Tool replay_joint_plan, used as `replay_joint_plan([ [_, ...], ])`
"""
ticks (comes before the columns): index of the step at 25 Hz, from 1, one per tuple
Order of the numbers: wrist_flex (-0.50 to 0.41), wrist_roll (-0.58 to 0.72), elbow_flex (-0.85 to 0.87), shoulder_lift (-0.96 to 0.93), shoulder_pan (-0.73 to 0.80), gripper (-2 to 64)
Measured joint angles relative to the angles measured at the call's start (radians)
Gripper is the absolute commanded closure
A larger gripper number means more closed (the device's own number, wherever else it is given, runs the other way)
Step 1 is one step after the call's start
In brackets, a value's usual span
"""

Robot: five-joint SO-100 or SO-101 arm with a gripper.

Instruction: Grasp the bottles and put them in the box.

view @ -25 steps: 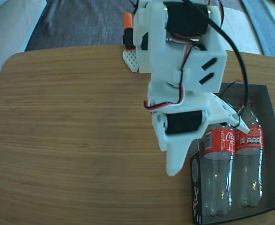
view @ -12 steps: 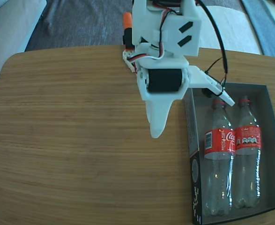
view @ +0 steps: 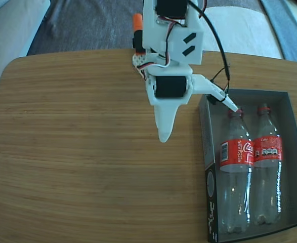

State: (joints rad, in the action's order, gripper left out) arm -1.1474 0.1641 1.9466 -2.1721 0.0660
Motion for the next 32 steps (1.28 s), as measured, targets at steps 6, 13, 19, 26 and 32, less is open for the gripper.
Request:
replay_joint_plan([
  [6, 0.083, 0.0, 0.244, -0.206, -0.064, 49.0],
  [13, 0.092, 0.0, 0.48, -0.454, -0.075, 49.7],
  [19, 0.092, 0.0, 0.617, -0.581, -0.071, 49.7],
  [26, 0.092, 0.0, 0.716, -0.709, -0.061, 49.8],
  [32, 0.092, 0.0, 0.804, -0.802, -0.061, 49.8],
])
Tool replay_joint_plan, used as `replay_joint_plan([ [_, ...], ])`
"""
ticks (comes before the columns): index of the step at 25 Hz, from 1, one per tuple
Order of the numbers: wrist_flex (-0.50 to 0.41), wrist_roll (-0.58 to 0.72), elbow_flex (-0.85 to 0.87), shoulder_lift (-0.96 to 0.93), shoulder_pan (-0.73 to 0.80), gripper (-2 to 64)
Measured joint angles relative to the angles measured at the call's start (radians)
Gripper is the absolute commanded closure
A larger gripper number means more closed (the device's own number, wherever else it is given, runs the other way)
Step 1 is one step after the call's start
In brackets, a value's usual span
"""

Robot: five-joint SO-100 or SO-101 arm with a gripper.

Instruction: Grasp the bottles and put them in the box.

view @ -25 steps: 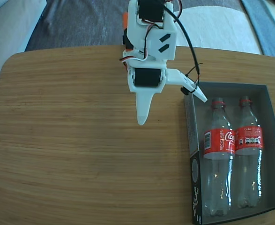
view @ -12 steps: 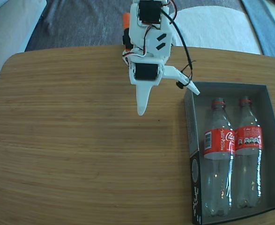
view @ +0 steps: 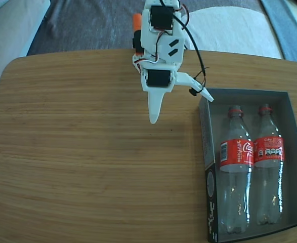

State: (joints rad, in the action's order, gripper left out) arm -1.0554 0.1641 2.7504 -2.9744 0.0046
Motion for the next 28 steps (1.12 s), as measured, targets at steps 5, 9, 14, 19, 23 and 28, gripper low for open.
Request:
replay_joint_plan([
  [5, 0.0, 0.0, 0.048, -0.087, -0.002, 49.8],
  [9, 0.0, 0.0, 0.071, -0.16, 0.0, 49.8],
  [14, -0.003, 0.0, 0.104, -0.25, -0.006, 49.8],
  [19, -0.003, 0.0, 0.104, -0.261, -0.006, 49.8],
  [23, -0.003, 0.0, 0.104, -0.261, -0.006, 49.8],
  [28, -0.003, 0.0, 0.104, -0.261, -0.006, 49.8],
])
